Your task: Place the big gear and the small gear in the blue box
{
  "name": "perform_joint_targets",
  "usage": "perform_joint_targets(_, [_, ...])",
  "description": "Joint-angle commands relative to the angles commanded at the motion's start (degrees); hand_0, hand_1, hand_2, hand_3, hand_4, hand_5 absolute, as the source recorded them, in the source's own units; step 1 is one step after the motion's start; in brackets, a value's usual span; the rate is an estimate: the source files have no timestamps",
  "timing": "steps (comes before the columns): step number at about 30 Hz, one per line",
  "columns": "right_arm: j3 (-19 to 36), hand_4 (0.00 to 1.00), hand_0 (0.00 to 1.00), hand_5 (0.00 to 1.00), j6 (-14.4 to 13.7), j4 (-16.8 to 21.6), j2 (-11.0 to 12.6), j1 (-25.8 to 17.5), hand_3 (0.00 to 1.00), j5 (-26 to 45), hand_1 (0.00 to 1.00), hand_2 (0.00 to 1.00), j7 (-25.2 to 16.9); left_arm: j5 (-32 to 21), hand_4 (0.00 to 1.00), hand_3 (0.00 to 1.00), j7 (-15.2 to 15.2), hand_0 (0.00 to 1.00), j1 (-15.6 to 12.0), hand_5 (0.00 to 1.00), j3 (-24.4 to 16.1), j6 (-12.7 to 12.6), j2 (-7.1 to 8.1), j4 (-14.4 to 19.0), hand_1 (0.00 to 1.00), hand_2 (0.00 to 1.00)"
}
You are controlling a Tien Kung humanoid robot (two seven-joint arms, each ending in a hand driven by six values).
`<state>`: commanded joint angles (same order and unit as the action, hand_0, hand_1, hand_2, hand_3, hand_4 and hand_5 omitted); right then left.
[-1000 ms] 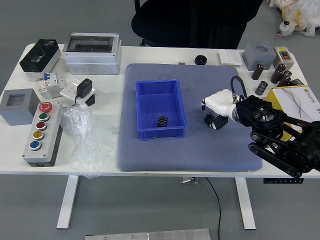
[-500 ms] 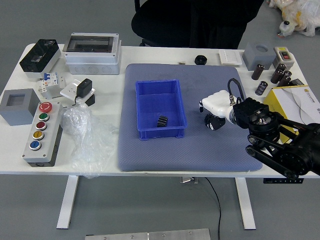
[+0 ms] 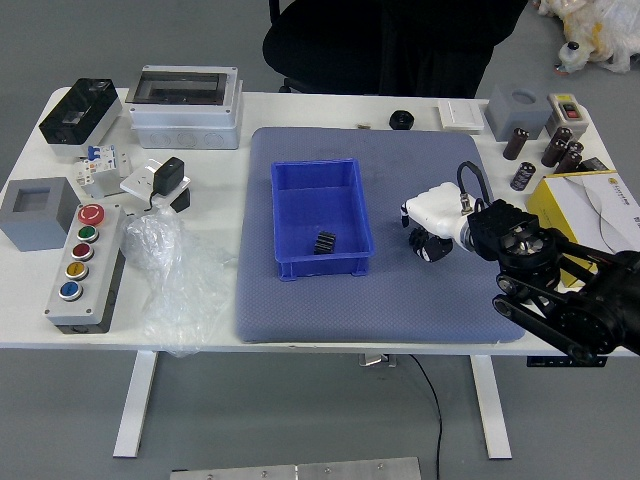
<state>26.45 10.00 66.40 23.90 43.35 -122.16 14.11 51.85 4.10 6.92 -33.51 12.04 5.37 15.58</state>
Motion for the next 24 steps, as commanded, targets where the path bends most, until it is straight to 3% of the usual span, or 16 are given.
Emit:
perform_joint_targets(17, [-0.1, 0.650, 0.595, 0.186, -1.5, -1.1, -0.3, -0.6, 0.645, -0.9, 0.528, 0.675, -0.2, 0.0, 0.753, 0.848, 0.0, 0.858, 0.0, 0.689, -0.1, 0.0, -0.11, 0.0, 0.837, 0.840])
perform_joint_targets(24, [-0.2, 0.624, 0.542, 0.183, -1.9, -1.4, -0.5, -0.8, 0.629, -1.2, 0.472, 0.606, -0.2, 0.0, 0.753, 0.848, 0.0, 0.858, 0.1, 0.689, -0.1, 0.0, -0.16, 0.0, 0.836, 0.840])
